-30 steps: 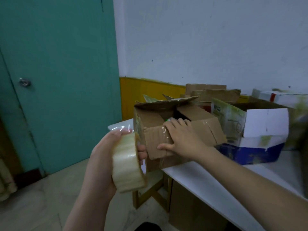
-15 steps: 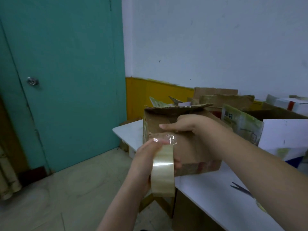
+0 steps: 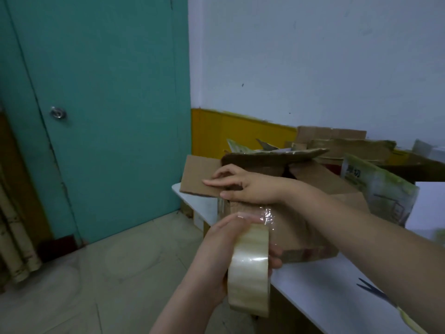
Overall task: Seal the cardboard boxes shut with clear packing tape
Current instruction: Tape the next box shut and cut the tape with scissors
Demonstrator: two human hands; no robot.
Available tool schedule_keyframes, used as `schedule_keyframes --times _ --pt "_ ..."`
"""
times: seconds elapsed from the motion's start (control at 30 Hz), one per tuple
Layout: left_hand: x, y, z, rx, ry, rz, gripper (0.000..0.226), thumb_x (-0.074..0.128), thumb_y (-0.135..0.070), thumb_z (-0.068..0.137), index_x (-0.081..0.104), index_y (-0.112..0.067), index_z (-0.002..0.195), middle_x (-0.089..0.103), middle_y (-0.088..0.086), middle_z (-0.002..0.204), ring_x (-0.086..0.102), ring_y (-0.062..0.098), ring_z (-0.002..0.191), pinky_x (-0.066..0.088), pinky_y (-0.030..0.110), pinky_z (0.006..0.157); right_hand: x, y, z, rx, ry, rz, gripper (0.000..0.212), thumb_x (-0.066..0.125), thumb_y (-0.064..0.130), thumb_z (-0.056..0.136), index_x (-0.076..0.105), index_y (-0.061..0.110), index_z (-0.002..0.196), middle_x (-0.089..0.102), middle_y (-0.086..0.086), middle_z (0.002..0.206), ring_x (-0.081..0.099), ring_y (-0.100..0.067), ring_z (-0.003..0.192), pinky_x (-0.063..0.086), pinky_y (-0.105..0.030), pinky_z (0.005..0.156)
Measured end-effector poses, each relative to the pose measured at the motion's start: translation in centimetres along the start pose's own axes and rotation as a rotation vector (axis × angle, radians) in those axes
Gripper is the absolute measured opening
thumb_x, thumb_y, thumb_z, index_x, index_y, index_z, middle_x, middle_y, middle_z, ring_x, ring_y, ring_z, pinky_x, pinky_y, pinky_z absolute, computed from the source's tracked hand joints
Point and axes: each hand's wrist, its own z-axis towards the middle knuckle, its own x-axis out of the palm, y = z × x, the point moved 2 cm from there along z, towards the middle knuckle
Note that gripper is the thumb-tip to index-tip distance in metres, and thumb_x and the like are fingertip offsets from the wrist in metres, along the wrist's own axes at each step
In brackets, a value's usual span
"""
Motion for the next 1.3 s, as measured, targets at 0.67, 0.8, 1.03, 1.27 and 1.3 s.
schedule_keyframes --times 0.67,0.8,1.03,1.27,1.3 --pt "1.5 -3.3 2.0 0.101 -0.223 0.029 0.025 0.07 -0.019 0.078 0.074 -0.005 0.098 0.068 0.039 0.102 0.07 0.038 0.07 0.059 0.035 0.061 -2.5 -1.3 -4.7 0.134 -0.375 0.243 0.034 0.051 0.049 0.098 0.077 0.028 0.106 0.072 0.014 0.112 0.065 -0.005 0.107 0.049 -0.037 0.103" --pt "1.9 -3.7 1.9 0.088 -0.232 0.082 0.049 0.077 -0.035 0.055 0.076 -0.008 0.096 0.071 0.033 0.103 0.07 0.046 0.095 0.054 0.053 0.087 -3.6 2.6 -8.2 0.178 -0.313 0.259 0.04 0.067 0.062 0.077 0.078 0.026 0.09 0.075 0.008 0.087 0.068 -0.002 0.079 0.052 -0.019 0.075" --pt "2.6 -3.7 1.2 -0.002 -0.078 0.165 0.053 0.078 -0.035 0.072 0.065 -0.008 0.117 0.073 0.027 0.105 0.074 0.04 0.092 0.061 0.046 0.075 -2.4 3.5 -7.9 0.24 -0.565 0.037 0.014 0.08 0.032 0.081 0.073 0.023 0.073 0.07 0.008 0.07 0.064 -0.003 0.069 0.05 -0.021 0.065" --pt "2.9 -1.8 0.3 0.09 -0.213 0.261 0.05 0.067 -0.045 0.081 0.056 -0.027 0.126 0.077 0.014 0.102 0.075 0.034 0.091 0.06 0.053 0.085 -2.6 2.1 -5.8 0.281 -0.746 0.066 0.024 0.076 0.024 0.086 0.063 0.019 0.067 0.06 0.01 0.062 0.053 -0.001 0.055 0.037 -0.014 0.051" --pt "3.1 -1.5 0.0 0.089 -0.221 0.269 0.059 0.069 -0.052 0.071 0.056 -0.033 0.126 0.076 0.013 0.103 0.075 0.035 0.092 0.059 0.057 0.087 -2.7 1.9 -5.4 0.289 -0.785 0.053 0.025 0.076 0.023 0.086 0.061 0.019 0.066 0.059 0.009 0.062 0.052 -0.002 0.057 0.036 -0.016 0.052"
